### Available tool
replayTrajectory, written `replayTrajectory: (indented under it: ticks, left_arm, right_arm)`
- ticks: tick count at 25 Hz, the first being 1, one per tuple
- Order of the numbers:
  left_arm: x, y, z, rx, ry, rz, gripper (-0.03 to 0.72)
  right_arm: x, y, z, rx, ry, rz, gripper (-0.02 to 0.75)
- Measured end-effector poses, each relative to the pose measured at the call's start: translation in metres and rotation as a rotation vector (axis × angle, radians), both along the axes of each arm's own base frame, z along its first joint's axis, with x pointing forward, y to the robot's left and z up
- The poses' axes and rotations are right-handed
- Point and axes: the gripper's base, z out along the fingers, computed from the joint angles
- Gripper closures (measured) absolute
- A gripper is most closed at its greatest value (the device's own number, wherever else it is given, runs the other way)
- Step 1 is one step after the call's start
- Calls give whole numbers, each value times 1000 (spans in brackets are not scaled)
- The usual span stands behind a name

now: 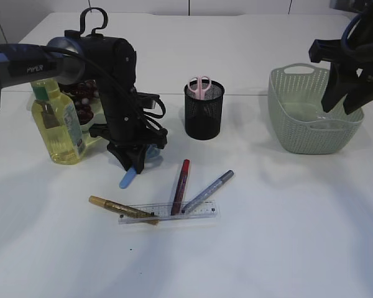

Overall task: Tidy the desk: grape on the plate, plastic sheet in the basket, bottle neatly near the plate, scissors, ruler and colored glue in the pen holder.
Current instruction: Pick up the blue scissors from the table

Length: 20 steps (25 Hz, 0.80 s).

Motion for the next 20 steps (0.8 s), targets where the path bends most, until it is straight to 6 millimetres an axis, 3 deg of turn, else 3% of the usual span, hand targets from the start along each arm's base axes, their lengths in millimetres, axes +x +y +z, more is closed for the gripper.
replayTrajectory:
  ticks: [20]
  left_arm:
    - [0,0,0,0,-4,-49,526]
  right_arm:
    - [0,0,0,0,0,0,456]
